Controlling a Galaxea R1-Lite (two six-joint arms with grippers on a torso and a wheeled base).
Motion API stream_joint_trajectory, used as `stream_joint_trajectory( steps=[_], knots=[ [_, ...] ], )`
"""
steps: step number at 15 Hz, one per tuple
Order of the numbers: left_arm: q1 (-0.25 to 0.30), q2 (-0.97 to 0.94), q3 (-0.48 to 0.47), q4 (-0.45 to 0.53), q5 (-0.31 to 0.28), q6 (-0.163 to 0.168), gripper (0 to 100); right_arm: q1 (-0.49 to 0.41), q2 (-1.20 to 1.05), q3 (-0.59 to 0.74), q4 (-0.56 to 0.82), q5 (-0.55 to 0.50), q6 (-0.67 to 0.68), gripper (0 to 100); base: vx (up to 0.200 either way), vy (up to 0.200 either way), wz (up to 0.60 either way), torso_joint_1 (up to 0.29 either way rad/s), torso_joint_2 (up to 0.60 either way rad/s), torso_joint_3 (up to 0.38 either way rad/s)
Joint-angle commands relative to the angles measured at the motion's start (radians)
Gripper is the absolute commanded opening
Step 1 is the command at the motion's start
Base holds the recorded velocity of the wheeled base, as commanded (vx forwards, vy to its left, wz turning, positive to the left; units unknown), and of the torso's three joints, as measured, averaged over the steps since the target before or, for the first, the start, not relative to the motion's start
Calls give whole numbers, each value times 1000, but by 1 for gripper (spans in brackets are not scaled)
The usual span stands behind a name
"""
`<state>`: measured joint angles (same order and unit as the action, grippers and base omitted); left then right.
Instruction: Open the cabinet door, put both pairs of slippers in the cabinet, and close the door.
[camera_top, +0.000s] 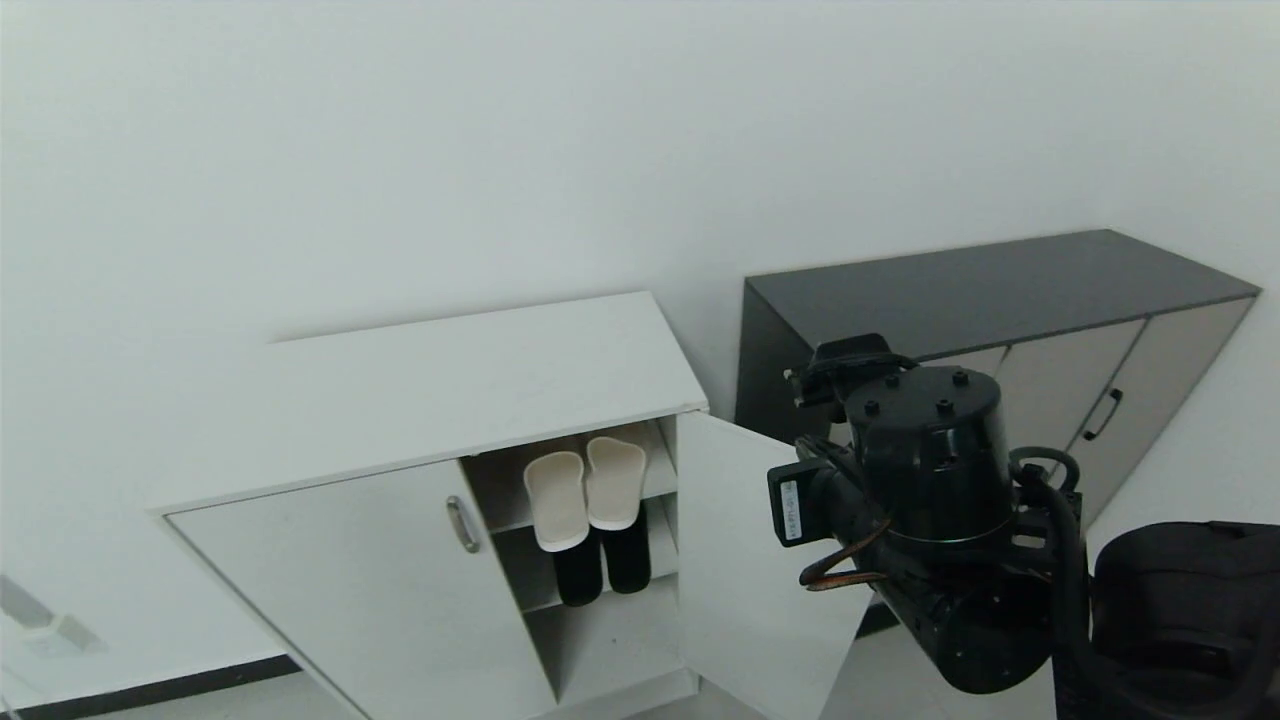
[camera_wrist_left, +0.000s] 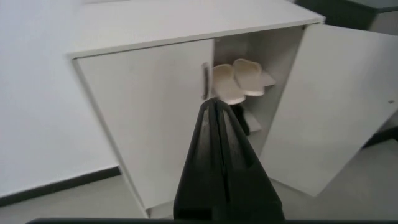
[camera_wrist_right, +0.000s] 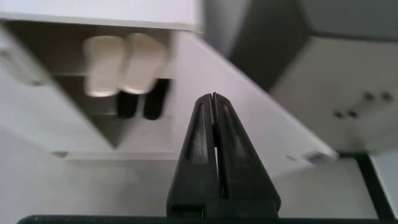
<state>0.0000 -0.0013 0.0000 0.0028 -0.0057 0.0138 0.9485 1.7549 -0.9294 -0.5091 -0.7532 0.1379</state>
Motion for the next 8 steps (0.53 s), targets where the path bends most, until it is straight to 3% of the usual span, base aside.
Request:
stream_joint_trajectory(
  steps=[1, 8],
  knots=[
    [0, 1, 0, 0, 0, 0, 0, -4, 2, 0, -2, 0, 0, 0, 0, 0, 0, 0, 0, 0],
    [0, 1, 0, 0, 0, 0, 0, -22, 9, 6, -2, 0, 0, 0, 0, 0, 0, 0, 0, 0]
  ],
)
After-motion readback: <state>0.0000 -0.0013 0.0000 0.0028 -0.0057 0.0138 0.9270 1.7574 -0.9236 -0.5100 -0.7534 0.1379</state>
